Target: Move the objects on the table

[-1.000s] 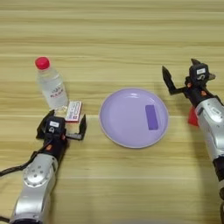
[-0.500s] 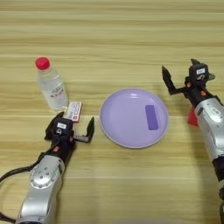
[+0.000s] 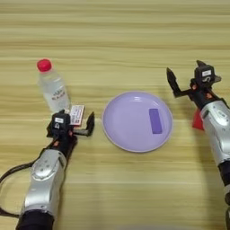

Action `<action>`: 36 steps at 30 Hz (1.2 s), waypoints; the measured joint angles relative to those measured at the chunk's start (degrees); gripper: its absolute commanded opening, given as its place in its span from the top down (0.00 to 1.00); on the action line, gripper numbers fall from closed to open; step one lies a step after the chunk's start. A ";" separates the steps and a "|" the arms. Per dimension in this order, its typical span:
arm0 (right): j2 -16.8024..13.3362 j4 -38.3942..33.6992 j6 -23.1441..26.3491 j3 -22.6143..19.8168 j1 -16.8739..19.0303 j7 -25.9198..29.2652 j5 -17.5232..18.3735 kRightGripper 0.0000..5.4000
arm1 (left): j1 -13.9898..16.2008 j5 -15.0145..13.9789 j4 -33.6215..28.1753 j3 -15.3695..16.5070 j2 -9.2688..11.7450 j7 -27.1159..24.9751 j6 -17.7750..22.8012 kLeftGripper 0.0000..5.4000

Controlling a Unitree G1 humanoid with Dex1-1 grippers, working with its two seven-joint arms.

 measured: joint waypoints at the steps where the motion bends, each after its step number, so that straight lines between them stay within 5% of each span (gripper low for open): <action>1: 0.00 0.00 0.00 -0.01 0.00 0.00 0.00 0.00 | -0.19 0.05 0.49 0.05 0.01 0.02 -0.52 0.00; 10: -0.05 0.54 -0.01 -0.18 -0.01 -0.19 -0.05 0.00 | -0.71 0.10 1.90 0.08 0.06 0.03 -2.01 0.00; 24: -3.43 9.10 -0.38 -4.39 -2.69 -10.09 -2.74 0.00 | -1.02 1.20 2.76 0.06 0.10 0.10 -3.04 0.00; 36: -5.55 10.97 -1.54 -7.44 -3.41 -12.51 -2.49 0.00 | -1.09 1.68 2.89 -0.04 0.08 -0.10 -3.12 0.00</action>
